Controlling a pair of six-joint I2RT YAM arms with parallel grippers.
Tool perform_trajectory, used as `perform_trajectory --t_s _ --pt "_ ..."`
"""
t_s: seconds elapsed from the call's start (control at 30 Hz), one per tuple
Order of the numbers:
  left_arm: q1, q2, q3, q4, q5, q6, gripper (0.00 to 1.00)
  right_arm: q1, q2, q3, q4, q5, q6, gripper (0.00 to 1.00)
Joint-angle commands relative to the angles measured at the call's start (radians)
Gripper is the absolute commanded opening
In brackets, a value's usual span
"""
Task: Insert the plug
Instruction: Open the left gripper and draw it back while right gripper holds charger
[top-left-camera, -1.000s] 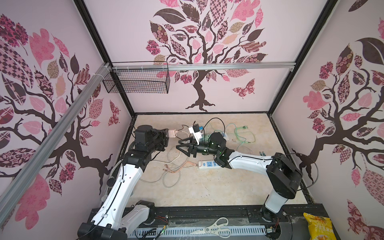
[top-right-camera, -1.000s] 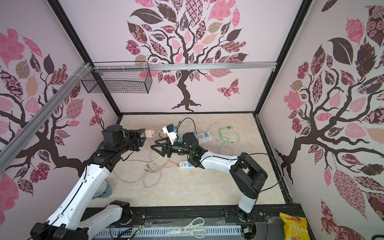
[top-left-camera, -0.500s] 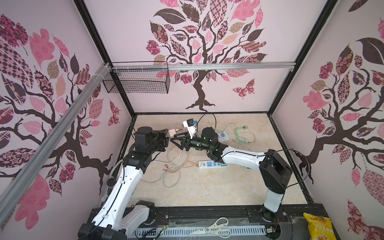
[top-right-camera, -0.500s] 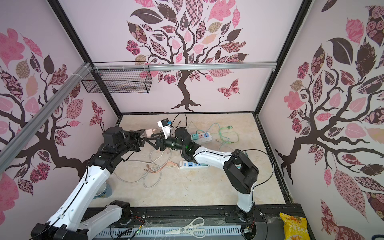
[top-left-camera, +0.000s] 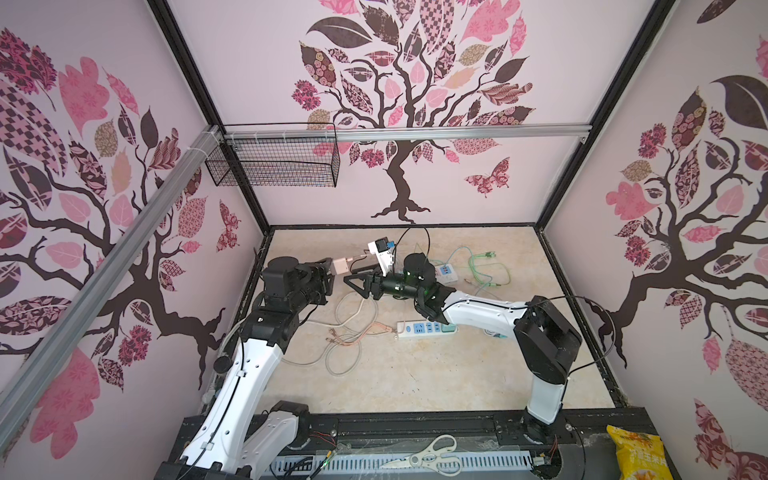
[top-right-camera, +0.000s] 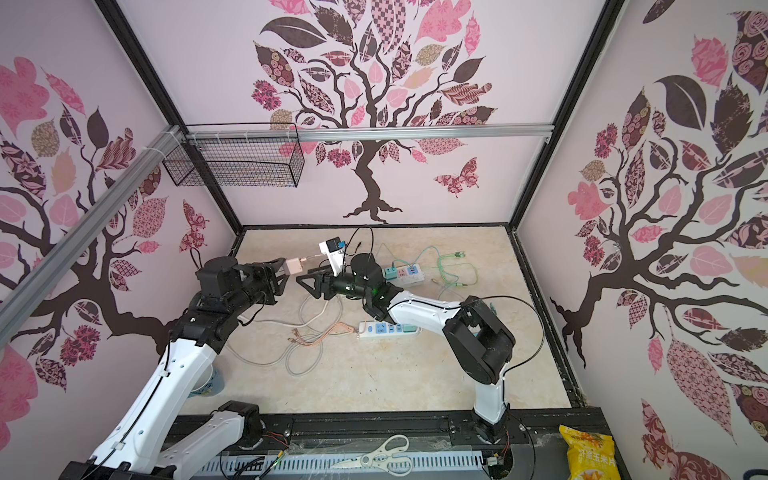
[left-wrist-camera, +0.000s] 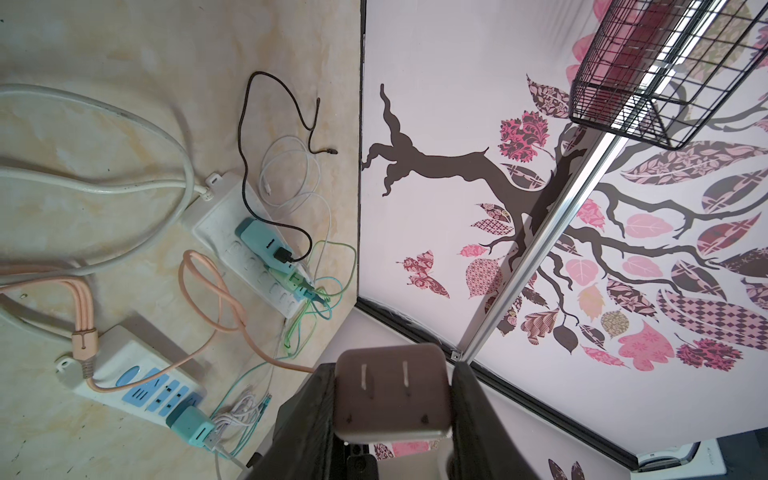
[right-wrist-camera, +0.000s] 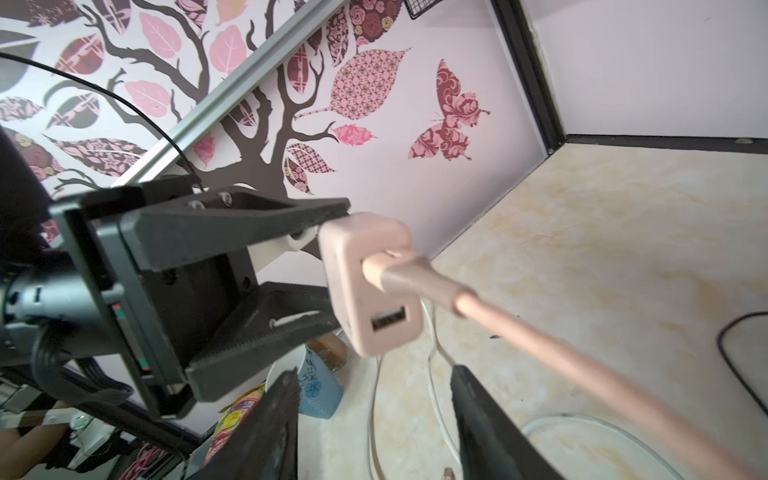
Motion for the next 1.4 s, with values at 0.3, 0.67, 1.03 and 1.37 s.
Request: perform_trajectory --t_s 0.3,0.67,1.03,1.37 --pt "0.004 -0.007 -0.036 0.054 0.044 0.015 0.00 -0.020 0.095 0.148 0.022 -0.068 0.046 0.65" --pt "0.005 0.007 -0.032 0.052 0.072 0.037 0.00 -0.029 0.071 0.135 0.021 -0.134 -0.001 0.24" --pt "0.006 0.011 -0.044 -0.030 -0.052 0.617 0.98 -0.082 -0.042 0.051 -0.026 -0.106 -0.046 0.00" --pt "-0.014 -0.005 -0.133 -0.153 -0.181 0.913 0.98 -0.111 -0.142 -0.012 -0.135 -0.046 -0.110 0.00"
